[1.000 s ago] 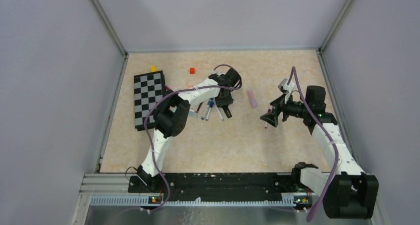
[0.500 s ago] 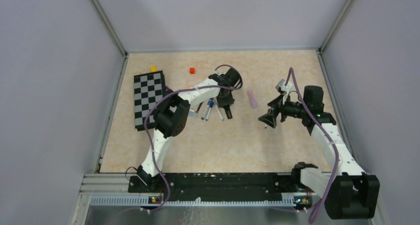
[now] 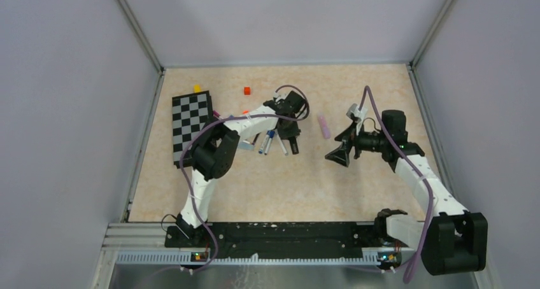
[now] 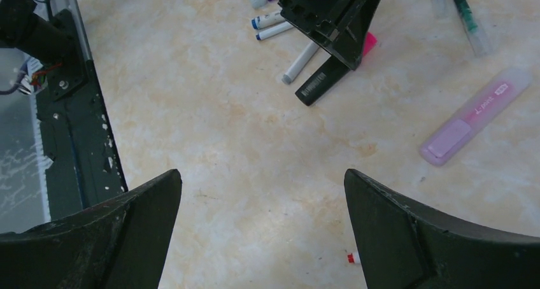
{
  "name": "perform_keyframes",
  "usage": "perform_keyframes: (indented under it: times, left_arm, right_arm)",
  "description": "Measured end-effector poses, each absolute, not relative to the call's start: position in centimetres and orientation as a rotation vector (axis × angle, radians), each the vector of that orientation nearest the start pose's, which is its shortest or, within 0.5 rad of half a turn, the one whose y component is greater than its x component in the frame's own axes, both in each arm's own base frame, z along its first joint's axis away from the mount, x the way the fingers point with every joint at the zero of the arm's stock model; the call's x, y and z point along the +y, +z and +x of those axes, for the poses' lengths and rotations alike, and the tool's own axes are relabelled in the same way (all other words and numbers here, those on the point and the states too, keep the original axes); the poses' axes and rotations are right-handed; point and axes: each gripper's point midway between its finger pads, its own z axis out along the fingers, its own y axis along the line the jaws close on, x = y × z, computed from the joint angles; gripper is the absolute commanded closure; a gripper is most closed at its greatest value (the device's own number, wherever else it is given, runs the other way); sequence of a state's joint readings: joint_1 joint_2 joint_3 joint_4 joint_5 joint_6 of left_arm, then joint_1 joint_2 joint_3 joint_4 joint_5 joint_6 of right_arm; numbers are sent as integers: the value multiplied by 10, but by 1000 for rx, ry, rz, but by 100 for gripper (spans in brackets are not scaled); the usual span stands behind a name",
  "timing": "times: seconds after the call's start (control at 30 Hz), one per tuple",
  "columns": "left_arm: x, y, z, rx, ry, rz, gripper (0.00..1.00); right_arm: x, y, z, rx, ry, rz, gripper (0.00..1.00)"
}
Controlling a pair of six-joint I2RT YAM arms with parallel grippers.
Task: Open the pen caps
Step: Pick up the pen from the center of the board.
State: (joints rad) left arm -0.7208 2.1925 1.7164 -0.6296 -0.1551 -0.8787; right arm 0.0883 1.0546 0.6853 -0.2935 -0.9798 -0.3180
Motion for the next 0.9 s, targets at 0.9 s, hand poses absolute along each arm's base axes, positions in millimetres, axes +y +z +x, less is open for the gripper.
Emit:
perform_keyframes:
  times: [0.9]
  left_arm:
    - [-371, 53, 335, 2581, -882, -250, 90]
  right_arm:
    - [195, 69, 276, 2188, 1096, -438, 12]
